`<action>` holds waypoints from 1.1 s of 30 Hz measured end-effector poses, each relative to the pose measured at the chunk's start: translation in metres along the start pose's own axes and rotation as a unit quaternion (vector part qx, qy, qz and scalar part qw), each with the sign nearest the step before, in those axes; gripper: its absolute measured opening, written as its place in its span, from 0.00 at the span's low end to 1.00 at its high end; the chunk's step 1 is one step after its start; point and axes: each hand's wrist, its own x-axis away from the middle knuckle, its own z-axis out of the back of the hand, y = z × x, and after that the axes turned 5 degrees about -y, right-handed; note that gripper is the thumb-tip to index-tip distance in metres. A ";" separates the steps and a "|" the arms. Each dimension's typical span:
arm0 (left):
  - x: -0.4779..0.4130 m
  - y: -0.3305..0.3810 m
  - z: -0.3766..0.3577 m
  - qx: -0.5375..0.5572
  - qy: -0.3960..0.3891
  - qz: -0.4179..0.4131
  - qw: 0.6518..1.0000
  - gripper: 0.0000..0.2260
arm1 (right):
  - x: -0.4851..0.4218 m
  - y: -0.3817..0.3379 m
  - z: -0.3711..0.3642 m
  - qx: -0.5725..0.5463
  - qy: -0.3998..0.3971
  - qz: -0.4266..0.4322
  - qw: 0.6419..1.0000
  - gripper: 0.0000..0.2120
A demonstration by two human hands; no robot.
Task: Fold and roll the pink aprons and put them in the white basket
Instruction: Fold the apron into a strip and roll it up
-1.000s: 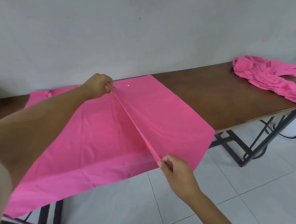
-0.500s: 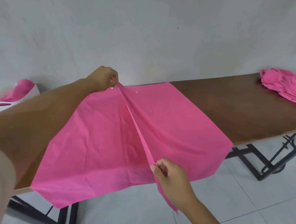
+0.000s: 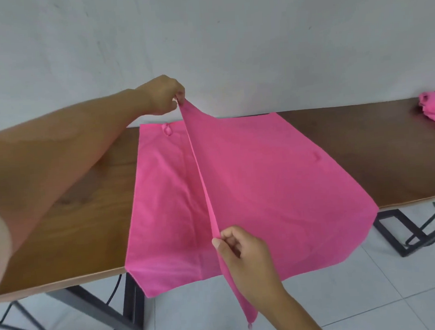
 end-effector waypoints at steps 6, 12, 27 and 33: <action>0.029 -0.045 -0.003 -0.030 -0.049 0.047 0.997 0.11 | -0.013 -0.031 -0.055 0.005 -0.038 0.016 0.999 0.08; 0.063 -0.075 -0.017 -0.037 -0.086 0.073 0.993 0.12 | -0.035 -0.040 -0.097 0.063 -0.078 0.025 0.995 0.08; 0.149 -0.105 -0.124 -0.013 -0.147 0.115 0.982 0.19 | -0.044 -0.005 -0.161 0.175 -0.245 -0.009 0.954 0.14; 0.201 -0.079 -0.159 0.079 -0.165 0.110 0.977 0.33 | -0.056 0.011 -0.142 0.210 -0.197 0.005 0.958 0.12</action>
